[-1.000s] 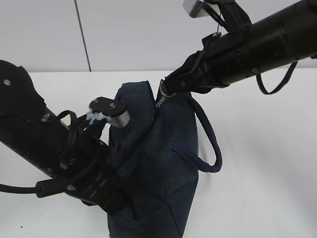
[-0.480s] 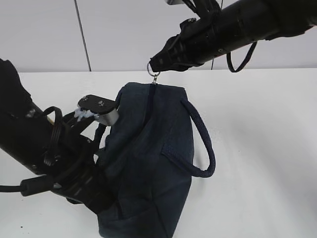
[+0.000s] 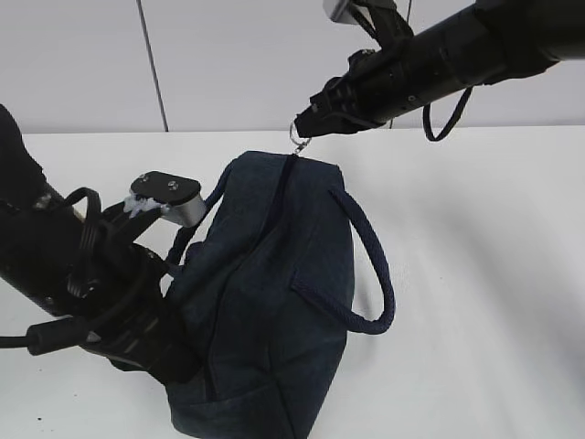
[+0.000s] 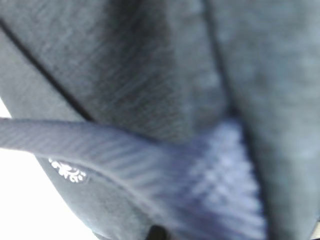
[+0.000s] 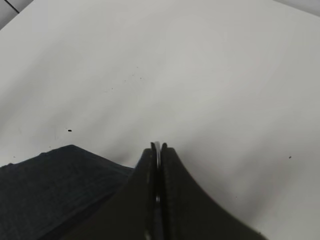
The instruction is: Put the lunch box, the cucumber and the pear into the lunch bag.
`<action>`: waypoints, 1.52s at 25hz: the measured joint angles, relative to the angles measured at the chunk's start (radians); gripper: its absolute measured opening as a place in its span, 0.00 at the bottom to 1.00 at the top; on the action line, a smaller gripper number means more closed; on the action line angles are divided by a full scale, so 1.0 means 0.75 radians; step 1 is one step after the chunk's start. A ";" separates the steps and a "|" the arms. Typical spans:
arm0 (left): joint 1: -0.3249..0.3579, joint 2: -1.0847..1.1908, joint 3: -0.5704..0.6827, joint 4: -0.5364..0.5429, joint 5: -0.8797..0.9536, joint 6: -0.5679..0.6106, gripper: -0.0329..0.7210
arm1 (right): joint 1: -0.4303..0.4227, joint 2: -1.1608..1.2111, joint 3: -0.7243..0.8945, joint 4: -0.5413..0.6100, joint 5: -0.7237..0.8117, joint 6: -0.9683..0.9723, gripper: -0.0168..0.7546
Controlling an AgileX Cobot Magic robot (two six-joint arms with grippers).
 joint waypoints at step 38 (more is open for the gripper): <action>0.007 -0.112 -0.469 0.101 0.018 -0.391 0.59 | -0.019 0.013 -0.003 0.061 0.133 -0.022 0.03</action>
